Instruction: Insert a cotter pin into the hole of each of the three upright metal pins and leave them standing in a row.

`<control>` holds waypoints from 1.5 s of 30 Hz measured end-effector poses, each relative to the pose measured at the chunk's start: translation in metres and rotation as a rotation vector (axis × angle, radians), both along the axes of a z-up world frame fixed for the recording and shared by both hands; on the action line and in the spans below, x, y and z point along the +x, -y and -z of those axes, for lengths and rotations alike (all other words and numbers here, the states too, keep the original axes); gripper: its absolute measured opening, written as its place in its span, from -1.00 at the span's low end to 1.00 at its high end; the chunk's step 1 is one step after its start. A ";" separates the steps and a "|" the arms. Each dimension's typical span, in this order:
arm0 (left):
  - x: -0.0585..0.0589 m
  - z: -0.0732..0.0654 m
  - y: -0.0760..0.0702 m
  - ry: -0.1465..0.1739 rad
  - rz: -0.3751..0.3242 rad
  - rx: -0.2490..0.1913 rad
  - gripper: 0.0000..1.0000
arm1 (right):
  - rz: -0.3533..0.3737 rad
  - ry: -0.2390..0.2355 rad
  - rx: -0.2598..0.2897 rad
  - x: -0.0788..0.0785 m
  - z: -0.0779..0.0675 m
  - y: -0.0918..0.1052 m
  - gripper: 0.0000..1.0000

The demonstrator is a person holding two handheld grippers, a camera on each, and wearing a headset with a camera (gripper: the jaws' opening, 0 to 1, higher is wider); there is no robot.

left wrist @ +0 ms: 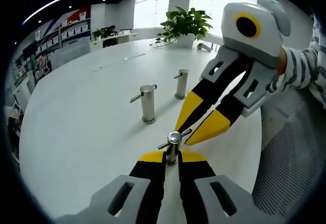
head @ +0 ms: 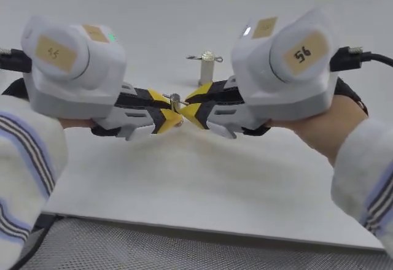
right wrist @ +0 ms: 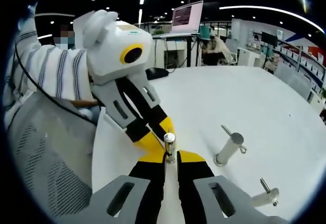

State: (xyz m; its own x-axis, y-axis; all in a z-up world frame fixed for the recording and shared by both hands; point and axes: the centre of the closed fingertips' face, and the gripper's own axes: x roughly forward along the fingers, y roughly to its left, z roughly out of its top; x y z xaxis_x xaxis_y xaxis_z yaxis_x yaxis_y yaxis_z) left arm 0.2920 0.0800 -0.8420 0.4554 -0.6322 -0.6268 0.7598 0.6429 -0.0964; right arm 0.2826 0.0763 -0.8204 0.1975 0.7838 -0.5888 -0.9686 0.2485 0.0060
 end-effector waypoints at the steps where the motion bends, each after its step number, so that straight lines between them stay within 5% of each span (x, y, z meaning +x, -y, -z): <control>1: 0.000 0.000 0.000 0.000 0.000 0.001 -0.85 | -0.001 0.002 -0.005 0.000 0.000 0.001 -0.81; 25: -0.004 0.001 0.001 -0.008 0.022 0.004 -0.85 | -0.023 0.015 -0.008 -0.002 -0.003 -0.004 -0.87; 28: -0.006 0.001 0.001 -0.019 0.018 -0.003 -0.84 | -0.019 0.007 -0.002 -0.001 -0.003 -0.002 -0.71; 30: -0.006 0.001 0.001 -0.015 0.030 0.003 -0.84 | -0.005 -0.053 0.056 -0.005 -0.008 -0.007 -0.68; 45: -0.021 0.006 -0.006 -0.008 0.101 0.055 -0.35 | -0.004 -0.073 0.044 -0.003 0.004 -0.018 -0.66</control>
State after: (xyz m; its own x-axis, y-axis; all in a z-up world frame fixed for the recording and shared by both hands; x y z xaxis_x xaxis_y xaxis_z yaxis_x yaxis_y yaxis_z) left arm 0.2709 0.0860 -0.8484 0.3855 -0.6393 -0.6654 0.8206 0.5672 -0.0696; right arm 0.2792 0.0941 -0.8240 0.1524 0.8101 -0.5661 -0.9661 0.2428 0.0874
